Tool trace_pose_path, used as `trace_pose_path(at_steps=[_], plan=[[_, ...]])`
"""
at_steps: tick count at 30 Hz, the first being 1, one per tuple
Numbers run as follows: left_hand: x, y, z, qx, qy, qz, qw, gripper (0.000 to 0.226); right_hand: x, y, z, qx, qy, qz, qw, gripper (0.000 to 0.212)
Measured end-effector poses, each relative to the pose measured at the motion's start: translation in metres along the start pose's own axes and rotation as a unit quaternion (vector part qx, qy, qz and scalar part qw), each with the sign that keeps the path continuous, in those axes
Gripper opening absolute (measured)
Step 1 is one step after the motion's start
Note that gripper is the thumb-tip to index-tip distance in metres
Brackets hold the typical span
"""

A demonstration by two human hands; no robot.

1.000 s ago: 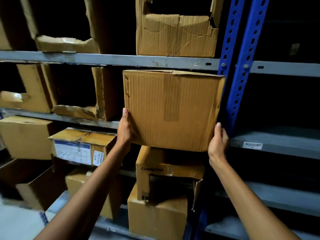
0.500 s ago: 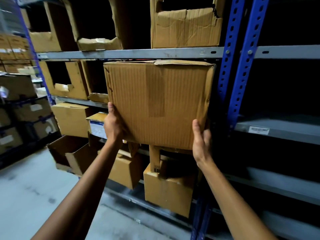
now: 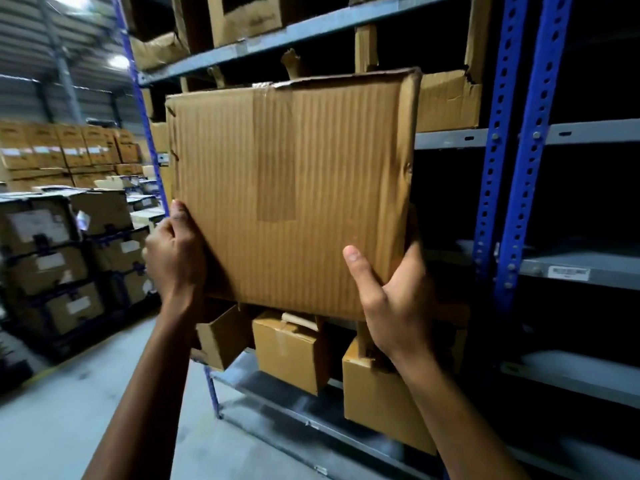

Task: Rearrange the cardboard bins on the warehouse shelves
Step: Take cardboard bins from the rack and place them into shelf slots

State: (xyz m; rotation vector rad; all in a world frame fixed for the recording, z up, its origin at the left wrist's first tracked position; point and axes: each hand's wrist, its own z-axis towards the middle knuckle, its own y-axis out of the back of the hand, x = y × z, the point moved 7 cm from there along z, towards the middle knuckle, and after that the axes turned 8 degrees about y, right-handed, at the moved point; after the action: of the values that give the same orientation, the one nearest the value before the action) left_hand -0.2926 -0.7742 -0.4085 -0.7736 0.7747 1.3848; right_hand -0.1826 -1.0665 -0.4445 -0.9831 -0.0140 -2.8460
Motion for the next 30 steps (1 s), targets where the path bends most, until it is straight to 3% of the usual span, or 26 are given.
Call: trace_pose_path(at_steps=[9, 16, 22, 25, 30], plan=[[-0.012, 0.147, 0.071, -0.02, -0.045, 0.055, 0.997, 0.061, 0.12, -0.075, -0.022, 0.084, 0.057, 0.016, 0.995, 0.094], [0.008, 0.251, 0.109, -0.121, -0.031, 0.195, 0.973, 0.07, 0.115, -0.17, -0.042, 0.159, 0.004, 0.076, 0.984, 0.105], [0.071, 0.275, 0.128, -0.139, 0.02, 0.257, 0.956, 0.082, 0.086, -0.246, -0.054, 0.23, -0.034, 0.105, 0.967, 0.092], [0.105, 0.268, 0.125, -0.128, 0.062, 0.311, 0.94, 0.07, 0.06, -0.274, -0.052, 0.265, -0.067, 0.142, 0.952, 0.067], [0.162, 0.239, 0.12, -0.09, 0.093, 0.364, 0.922, 0.055, -0.004, -0.317, -0.054, 0.339, -0.142, 0.167, 0.915, 0.06]])
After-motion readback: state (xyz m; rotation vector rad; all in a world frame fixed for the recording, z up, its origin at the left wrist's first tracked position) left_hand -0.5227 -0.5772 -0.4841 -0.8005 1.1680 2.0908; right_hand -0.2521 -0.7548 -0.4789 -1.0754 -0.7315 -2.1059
